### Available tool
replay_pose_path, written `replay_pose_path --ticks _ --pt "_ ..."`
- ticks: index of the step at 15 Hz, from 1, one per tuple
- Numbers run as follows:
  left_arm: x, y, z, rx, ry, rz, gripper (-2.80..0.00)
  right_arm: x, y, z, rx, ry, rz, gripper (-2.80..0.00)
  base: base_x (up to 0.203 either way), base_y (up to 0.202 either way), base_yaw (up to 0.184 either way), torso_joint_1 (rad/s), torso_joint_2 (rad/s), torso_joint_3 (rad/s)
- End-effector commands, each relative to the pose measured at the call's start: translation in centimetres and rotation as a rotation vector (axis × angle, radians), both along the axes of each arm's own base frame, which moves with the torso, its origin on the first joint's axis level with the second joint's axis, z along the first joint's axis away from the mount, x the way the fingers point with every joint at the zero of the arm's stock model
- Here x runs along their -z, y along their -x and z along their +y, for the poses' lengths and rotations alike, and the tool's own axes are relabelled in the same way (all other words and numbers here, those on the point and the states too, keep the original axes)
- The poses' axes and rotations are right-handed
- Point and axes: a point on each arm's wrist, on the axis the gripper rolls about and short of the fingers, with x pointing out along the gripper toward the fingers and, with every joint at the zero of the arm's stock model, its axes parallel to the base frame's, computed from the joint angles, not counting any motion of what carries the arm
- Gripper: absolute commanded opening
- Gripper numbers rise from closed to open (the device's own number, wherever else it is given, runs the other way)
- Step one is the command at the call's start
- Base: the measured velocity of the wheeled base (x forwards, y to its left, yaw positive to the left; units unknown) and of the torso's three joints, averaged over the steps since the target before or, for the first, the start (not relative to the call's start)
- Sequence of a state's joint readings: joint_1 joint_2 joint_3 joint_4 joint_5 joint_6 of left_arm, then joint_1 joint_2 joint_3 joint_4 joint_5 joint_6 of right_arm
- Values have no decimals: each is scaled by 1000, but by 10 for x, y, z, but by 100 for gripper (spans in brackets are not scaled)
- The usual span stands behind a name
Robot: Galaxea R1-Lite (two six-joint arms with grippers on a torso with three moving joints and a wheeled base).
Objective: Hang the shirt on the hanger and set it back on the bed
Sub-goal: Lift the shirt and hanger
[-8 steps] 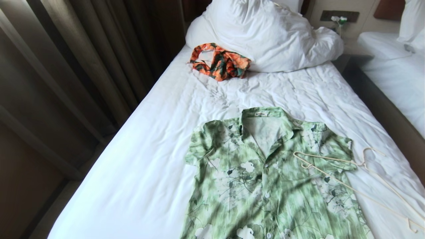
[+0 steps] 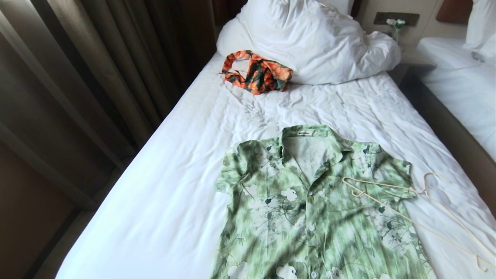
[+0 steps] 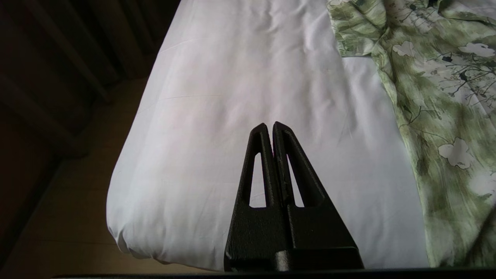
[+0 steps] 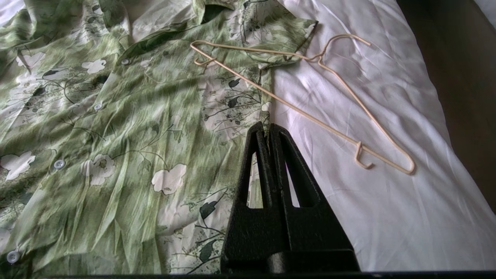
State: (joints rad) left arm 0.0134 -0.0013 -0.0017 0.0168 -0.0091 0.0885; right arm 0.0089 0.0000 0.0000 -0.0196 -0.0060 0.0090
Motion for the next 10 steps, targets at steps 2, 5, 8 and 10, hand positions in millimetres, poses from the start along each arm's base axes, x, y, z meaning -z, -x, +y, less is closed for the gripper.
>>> replay_pose_path --ticks 2,5,8,10 --pt "0 0 0 0 0 0 -280 2 -1 0 0 1 10 -280 0 0 0 0 0 0" --pt "0 0 0 0 0 1 -280 2 -1 0 0 0 10 -280 0 0 0 0 0 0" --pt "0 0 0 0 0 1 -280 -7 2 0 -10 25 -20 -280 0 0 0 0 0 0" --pt "0 0 0 0 0 1 -280 -24 7 0 -22 26 -63 -280 0 0 0 0 0 0"
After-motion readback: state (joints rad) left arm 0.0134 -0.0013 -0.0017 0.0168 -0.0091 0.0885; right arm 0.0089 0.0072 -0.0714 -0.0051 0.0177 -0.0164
